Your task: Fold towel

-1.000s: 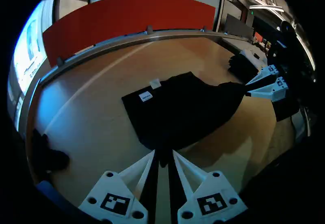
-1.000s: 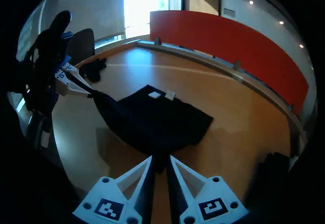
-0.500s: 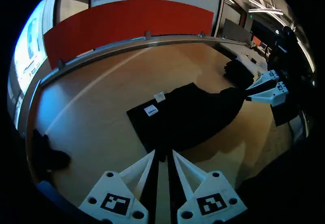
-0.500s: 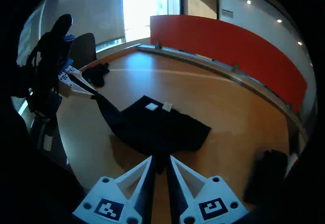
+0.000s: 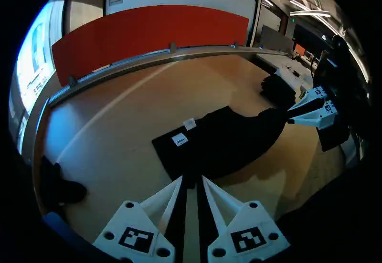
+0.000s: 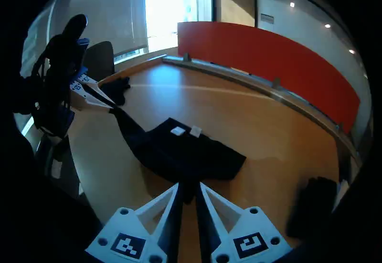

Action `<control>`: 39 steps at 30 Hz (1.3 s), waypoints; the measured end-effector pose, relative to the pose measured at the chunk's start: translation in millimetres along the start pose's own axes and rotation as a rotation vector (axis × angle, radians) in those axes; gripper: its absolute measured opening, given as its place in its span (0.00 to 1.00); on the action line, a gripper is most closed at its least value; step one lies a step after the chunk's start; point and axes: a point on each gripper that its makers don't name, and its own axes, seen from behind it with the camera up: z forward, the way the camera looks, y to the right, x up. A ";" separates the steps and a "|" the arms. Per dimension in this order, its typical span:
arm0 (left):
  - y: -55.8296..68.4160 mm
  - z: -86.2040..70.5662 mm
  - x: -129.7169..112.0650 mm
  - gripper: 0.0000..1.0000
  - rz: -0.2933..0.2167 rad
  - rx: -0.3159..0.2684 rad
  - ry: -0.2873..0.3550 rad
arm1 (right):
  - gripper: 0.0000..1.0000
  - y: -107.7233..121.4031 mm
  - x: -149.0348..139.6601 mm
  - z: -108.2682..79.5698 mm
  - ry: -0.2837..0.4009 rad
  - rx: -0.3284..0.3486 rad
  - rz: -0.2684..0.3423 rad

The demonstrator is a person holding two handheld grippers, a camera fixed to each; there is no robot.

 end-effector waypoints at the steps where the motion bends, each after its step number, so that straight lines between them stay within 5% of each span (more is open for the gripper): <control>1: 0.1 -1.1 1.0 0.13 0.001 0.000 0.001 | 0.17 -0.2 0.2 -0.5 0.001 -0.001 0.000; 18: -5.1 -5.0 9.0 0.13 -0.003 0.004 0.011 | 0.17 1.8 -5.0 1.0 -0.022 -0.007 -0.002; 39: -48.7 77.7 28.8 0.13 -0.018 0.054 0.028 | 0.17 68.3 2.7 81.5 -0.097 -0.033 0.046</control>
